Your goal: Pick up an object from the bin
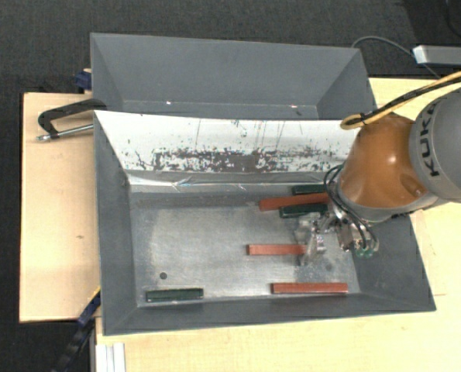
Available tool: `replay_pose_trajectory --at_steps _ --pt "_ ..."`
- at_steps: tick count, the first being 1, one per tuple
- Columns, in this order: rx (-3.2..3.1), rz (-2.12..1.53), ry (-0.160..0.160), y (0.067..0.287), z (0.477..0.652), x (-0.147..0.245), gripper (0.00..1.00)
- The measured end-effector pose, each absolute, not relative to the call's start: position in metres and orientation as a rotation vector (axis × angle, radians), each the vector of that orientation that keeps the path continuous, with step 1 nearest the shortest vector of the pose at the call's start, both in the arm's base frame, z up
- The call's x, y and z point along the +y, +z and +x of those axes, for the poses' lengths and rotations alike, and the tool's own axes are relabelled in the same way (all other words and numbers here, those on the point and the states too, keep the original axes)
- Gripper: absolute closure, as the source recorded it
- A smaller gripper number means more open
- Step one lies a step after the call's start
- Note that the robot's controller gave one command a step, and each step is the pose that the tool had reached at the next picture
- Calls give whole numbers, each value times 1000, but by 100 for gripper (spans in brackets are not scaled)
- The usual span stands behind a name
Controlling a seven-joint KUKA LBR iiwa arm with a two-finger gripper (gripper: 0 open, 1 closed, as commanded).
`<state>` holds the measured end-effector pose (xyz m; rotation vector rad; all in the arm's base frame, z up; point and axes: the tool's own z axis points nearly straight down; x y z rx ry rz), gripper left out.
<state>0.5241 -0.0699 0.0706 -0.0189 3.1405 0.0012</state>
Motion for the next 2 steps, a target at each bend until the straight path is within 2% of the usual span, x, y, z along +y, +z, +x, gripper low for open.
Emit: replay_pose_trajectory --at_steps 1,2 --pt "3140 -19 1 71 524 -70 100" --pt "3135 -122 -1 208 501 -110 100"
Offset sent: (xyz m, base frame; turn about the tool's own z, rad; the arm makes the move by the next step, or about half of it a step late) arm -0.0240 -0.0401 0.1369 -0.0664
